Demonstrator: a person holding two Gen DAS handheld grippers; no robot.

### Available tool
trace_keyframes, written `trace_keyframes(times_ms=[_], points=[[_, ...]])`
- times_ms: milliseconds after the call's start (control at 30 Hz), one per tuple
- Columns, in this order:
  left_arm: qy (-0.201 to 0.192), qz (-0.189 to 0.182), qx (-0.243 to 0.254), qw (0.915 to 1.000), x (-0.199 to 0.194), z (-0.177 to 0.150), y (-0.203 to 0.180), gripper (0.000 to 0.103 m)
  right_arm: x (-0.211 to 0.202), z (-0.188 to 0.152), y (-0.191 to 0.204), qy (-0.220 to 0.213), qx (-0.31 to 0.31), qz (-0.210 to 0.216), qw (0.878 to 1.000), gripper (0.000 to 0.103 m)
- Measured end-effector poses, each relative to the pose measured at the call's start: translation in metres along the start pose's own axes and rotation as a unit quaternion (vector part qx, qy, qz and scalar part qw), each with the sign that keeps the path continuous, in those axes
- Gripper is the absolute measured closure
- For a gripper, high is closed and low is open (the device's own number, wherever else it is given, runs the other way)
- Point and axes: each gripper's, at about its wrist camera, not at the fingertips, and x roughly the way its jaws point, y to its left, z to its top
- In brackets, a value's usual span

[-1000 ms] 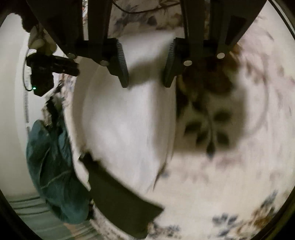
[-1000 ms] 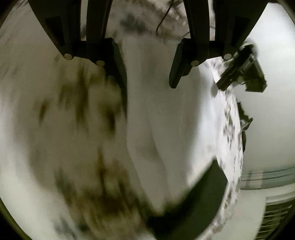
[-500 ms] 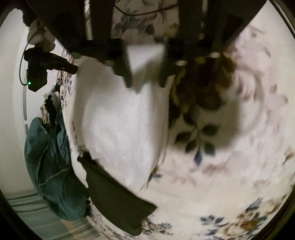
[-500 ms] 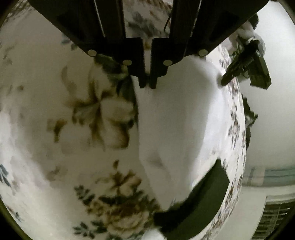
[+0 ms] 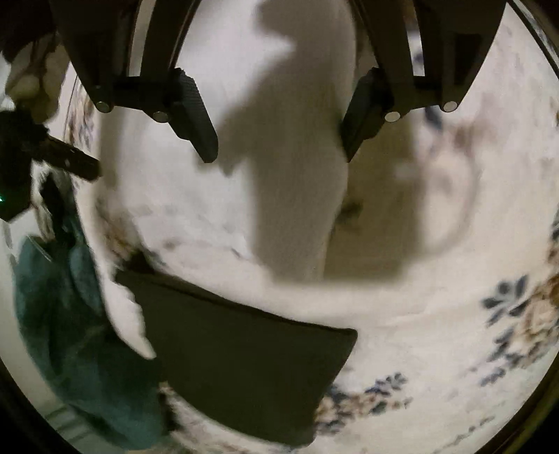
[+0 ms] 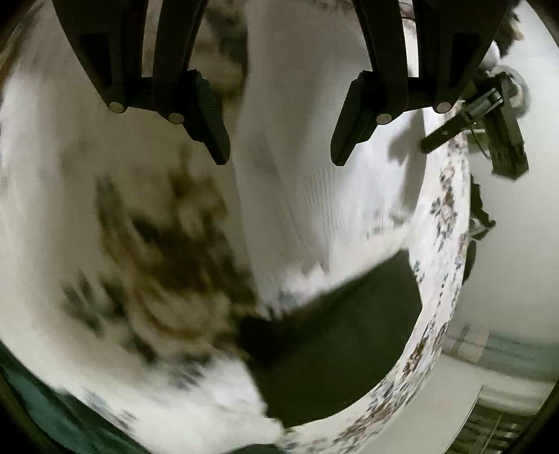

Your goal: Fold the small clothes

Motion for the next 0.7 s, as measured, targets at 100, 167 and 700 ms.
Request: trace_keyframes(times_ms=[100, 167, 700], points=[[-0.021, -0.014, -0.024, 0.9994, 0.001, 0.012, 0.007, 0.094, 0.022, 0.027, 0.014, 0.013, -0.040, -0.039, 0.998, 0.099], [-0.049, -0.032, -0.021, 0.9980, -0.014, 0.006, 0.003, 0.094, 0.018, 0.032, 0.016, 0.003, -0.042, -0.048, 0.998, 0.098], [-0.021, -0.102, -0.111, 0.9883, 0.012, 0.007, 0.057, 0.083, 0.047, 0.058, -0.008, 0.001, 0.004, -0.034, 0.999, 0.099]])
